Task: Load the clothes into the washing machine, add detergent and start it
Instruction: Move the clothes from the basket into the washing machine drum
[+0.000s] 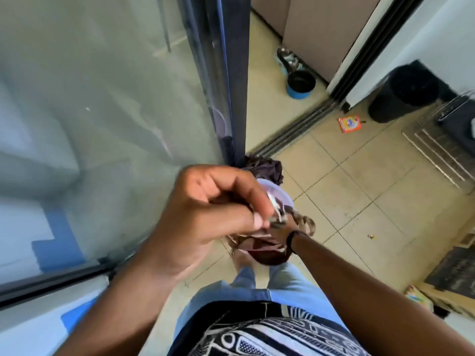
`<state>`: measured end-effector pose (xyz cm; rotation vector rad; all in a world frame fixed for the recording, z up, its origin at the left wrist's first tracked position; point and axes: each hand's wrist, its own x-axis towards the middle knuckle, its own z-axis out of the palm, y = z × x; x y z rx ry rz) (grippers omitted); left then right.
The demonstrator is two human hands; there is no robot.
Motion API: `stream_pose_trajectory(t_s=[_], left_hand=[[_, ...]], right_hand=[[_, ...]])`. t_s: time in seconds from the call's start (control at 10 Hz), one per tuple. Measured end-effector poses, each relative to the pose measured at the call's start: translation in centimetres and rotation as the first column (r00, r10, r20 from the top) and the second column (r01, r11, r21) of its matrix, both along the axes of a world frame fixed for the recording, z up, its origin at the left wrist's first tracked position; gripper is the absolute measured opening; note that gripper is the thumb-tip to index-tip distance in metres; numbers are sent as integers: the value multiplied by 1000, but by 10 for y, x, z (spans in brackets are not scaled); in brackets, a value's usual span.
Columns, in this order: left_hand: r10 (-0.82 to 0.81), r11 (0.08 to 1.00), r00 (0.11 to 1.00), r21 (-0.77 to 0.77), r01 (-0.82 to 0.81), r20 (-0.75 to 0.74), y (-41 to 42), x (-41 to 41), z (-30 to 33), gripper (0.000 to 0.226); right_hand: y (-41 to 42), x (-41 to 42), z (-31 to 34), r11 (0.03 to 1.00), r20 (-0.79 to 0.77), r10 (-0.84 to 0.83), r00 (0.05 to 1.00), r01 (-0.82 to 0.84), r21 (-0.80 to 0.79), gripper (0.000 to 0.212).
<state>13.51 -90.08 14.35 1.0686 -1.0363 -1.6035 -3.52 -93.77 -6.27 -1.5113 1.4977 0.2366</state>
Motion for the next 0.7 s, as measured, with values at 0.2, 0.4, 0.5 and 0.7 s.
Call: stream_pose_trajectory(t_s=[0.2, 0.4, 0.5, 0.7], left_hand=[[224, 974, 927, -41, -222, 300, 10, 32, -68, 60], [-125, 962, 816, 271, -40, 564, 29, 27, -180, 109], [-135, 949, 774, 305, -78, 618, 25, 5, -186, 104], [-62, 914, 765, 344, -214, 641, 9, -21, -177, 77]], right_hand=[[-1, -9, -3, 960, 63, -265, 962, 269, -77, 8], [-10, 15, 61, 927, 187, -190, 964, 239, -288, 17], [-15, 33, 111, 888, 241, -84, 967, 183, -421, 23], [-9, 52, 223, 845, 635, 156, 756, 231, -482, 17]])
